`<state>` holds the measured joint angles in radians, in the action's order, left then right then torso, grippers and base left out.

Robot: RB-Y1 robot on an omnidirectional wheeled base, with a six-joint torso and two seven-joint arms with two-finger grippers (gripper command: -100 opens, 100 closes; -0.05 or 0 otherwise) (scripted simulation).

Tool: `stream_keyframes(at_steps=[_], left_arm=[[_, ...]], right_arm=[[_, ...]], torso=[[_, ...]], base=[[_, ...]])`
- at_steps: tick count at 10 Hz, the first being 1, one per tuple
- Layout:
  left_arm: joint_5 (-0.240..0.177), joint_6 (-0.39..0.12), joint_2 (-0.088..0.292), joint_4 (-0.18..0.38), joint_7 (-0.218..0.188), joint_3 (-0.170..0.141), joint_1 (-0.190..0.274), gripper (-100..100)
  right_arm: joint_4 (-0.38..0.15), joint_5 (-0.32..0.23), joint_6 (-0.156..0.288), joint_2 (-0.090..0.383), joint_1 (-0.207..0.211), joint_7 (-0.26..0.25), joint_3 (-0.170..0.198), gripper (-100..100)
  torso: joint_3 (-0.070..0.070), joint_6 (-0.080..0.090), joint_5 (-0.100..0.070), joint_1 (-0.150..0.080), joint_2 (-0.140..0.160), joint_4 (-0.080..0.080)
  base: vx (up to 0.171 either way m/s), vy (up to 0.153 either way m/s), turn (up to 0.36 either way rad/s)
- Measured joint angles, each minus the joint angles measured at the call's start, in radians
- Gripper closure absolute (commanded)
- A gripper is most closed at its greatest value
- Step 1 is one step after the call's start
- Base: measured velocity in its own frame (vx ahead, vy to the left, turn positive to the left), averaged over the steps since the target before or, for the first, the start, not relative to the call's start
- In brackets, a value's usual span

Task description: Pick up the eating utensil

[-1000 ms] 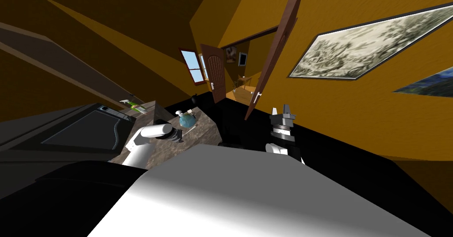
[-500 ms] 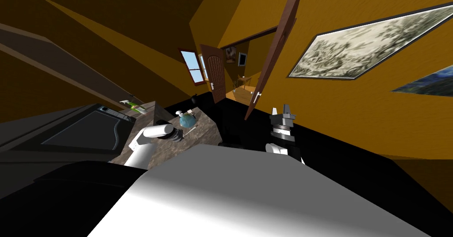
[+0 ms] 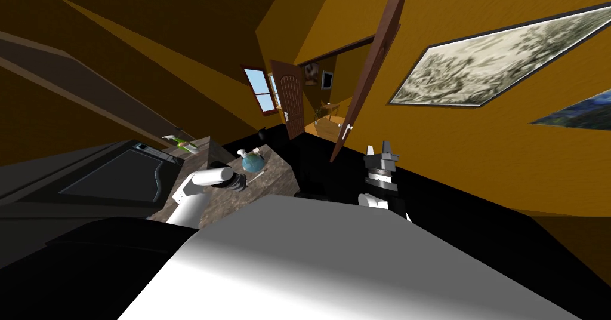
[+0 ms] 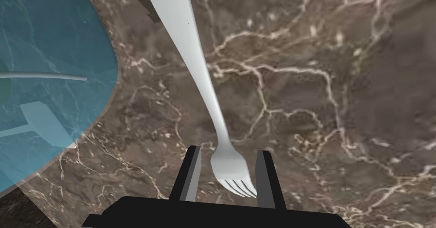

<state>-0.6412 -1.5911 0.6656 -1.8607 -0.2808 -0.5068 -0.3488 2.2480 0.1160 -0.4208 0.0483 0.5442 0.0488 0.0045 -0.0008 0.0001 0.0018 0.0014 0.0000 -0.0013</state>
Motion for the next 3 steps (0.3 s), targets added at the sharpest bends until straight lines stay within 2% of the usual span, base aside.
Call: stream_keyframes(at_steps=[2, 3], left_arm=[[-0.015, -0.032, 0.011, -0.030, -0.007, -0.014, -0.006, 100], [-0.016, -0.036, 0.012, -0.032, -0.008, -0.015, -0.006, 0]], right_arm=[[0.000, 0.000, 0.000, 0.000, 0.000, 0.000, 0.000, 0], [0.000, 0.000, 0.000, 0.000, 0.000, 0.000, 0.000, 0]], torso=[[0.000, 0.000, 0.000, -0.001, 0.000, 0.000], [0.000, 0.000, 0.000, 0.000, 0.000, 0.000]], base=[[0.005, -0.004, 0.009], [0.000, 0.000, 0.000]])
